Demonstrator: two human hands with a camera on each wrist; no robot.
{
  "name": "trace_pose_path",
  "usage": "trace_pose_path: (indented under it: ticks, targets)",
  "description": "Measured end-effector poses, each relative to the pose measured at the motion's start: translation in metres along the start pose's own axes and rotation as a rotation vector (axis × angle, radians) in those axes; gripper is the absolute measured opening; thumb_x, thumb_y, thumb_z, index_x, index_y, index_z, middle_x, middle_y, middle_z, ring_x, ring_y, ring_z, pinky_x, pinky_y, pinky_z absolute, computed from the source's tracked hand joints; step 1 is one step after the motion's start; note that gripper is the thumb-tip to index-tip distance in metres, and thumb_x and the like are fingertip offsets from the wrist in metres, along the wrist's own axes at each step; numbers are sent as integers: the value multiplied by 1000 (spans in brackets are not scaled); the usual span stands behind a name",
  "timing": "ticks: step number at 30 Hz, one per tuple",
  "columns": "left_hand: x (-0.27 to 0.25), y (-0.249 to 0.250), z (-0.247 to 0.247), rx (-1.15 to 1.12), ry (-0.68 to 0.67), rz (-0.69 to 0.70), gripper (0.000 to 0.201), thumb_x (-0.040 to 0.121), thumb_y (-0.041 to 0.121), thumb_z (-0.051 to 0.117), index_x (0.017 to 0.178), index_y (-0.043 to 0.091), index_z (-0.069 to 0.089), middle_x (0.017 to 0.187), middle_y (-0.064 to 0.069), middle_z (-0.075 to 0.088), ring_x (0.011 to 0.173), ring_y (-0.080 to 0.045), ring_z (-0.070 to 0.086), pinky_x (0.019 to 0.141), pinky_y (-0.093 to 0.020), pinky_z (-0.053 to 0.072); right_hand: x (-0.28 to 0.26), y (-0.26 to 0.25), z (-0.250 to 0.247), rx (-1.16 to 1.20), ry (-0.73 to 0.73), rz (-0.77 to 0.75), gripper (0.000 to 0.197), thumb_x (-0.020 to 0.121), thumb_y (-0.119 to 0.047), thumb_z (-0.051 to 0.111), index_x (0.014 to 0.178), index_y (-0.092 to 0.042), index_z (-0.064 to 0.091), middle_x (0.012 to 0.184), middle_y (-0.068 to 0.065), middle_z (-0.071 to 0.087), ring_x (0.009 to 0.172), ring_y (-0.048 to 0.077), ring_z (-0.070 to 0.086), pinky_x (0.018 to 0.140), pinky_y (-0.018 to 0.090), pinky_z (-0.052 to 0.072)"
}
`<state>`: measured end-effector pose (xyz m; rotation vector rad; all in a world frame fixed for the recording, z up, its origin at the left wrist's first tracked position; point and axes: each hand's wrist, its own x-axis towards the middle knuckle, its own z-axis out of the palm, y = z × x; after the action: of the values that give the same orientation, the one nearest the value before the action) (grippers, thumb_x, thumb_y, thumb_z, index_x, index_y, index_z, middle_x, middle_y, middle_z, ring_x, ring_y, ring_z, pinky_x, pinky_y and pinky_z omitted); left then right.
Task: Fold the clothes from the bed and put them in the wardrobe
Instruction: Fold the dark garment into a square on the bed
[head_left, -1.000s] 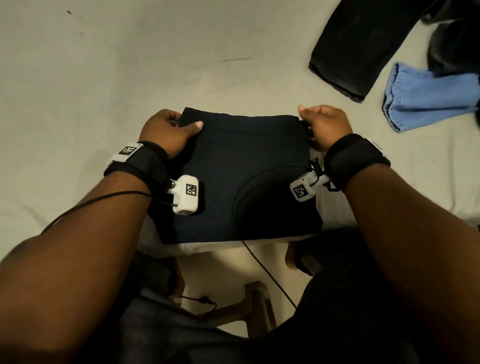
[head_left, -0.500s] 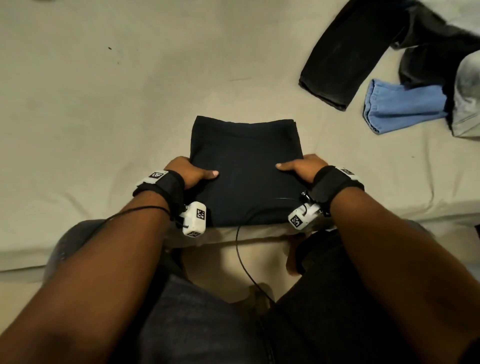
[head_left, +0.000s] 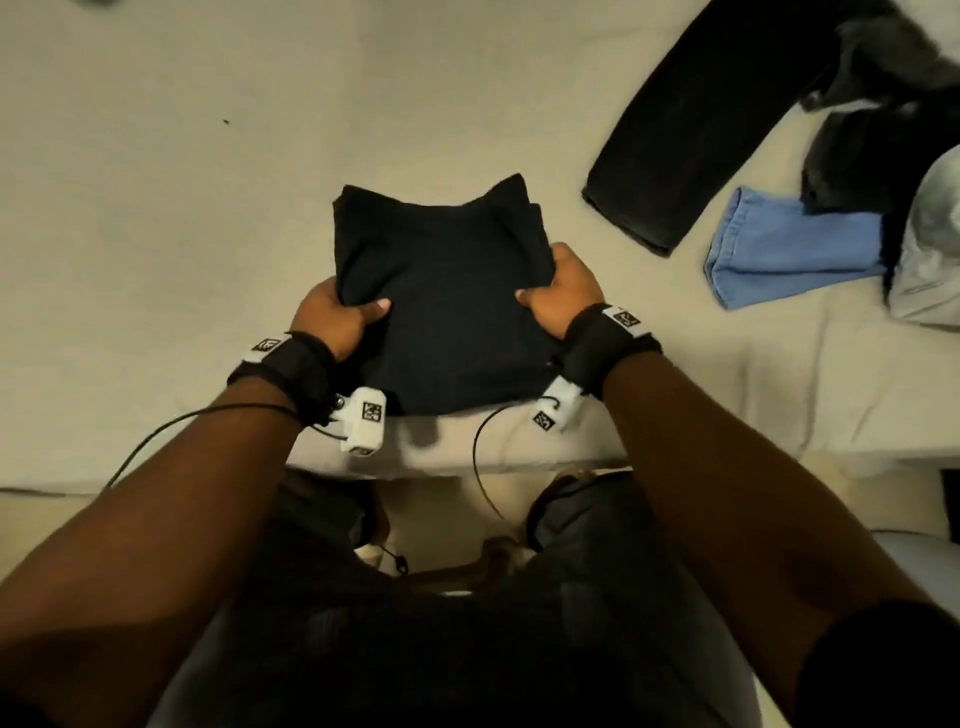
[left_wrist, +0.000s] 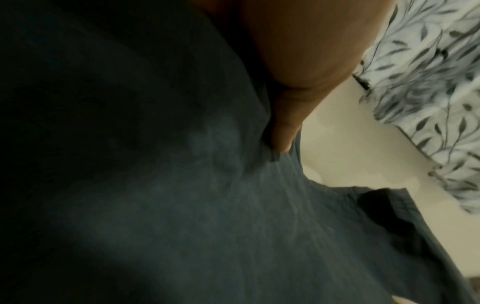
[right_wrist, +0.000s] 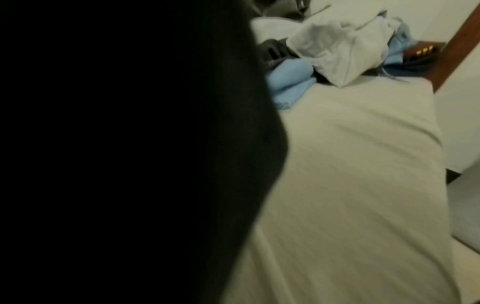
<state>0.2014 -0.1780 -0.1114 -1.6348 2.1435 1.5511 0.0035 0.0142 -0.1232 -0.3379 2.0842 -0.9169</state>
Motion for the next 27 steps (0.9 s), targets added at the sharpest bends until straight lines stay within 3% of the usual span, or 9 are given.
trace_pose_path:
  ticks: [3,5,8,10,12,15,18,21,27]
  targets:
    - [-25,58,-51,-53,43,32,46,87,20,79,130,13,65,123,-4,70,110,-23,66,100,-35,51,-32,-91,-39,-6,3,-10,44,86,-20,75,125,-14,56,106,-3,62,94,18,59,82,24,43]
    - [-49,93,-93,-65,98,82,48,87,19,78,132,12,63,126,-2,68,111,-22,65,98,-30,50,-65,-157,-62,72,-73,7,44,82,-27,80,120,-16,61,104,-5,69,89,13,66,83,26,53]
    - [-84,135,-156,-115,191,157,49,89,14,75,135,13,59,123,4,64,109,-16,60,89,-16,44,-112,-247,-83,217,-266,-27,11,96,-16,67,106,-14,64,93,-3,70,69,3,70,59,13,53]
    - [-104,151,-200,-165,227,192,50,88,16,75,136,18,58,126,4,65,112,-18,62,95,-22,47,-143,-301,-83,213,-285,-76,18,93,-11,68,110,-14,61,91,-3,66,60,-1,68,50,11,49]
    - [-116,159,-239,-202,255,230,51,86,20,76,134,21,59,126,2,67,114,-21,64,101,-32,49,-160,-347,-73,194,-267,-123,22,90,-5,72,104,-17,60,94,-2,66,65,3,69,54,14,52]
    - [-133,165,-290,-245,304,248,50,87,18,77,134,19,59,124,4,66,111,-19,63,99,-30,47,-172,-399,-44,115,-207,-141,22,92,-7,71,94,-23,57,95,-1,66,76,9,65,68,21,55]
    - [-145,161,-336,-267,364,244,48,89,19,76,134,19,58,120,4,64,105,-18,59,98,-29,46,-176,-439,-6,64,-183,-178,31,87,-22,80,110,-21,59,108,2,72,88,16,69,84,33,55]
    - [-152,150,-376,-279,413,216,47,90,22,75,133,21,57,117,6,61,103,-19,57,97,-31,46,-174,-468,32,-10,-179,-210,43,82,-30,82,118,-22,59,111,1,71,93,18,69,87,34,54]
    - [-170,113,-429,-317,527,146,42,88,21,77,126,22,60,117,1,66,104,-24,62,96,-33,48,-178,-506,96,-218,-258,-261,43,79,-34,82,113,-28,54,113,0,68,105,27,67,99,43,53]
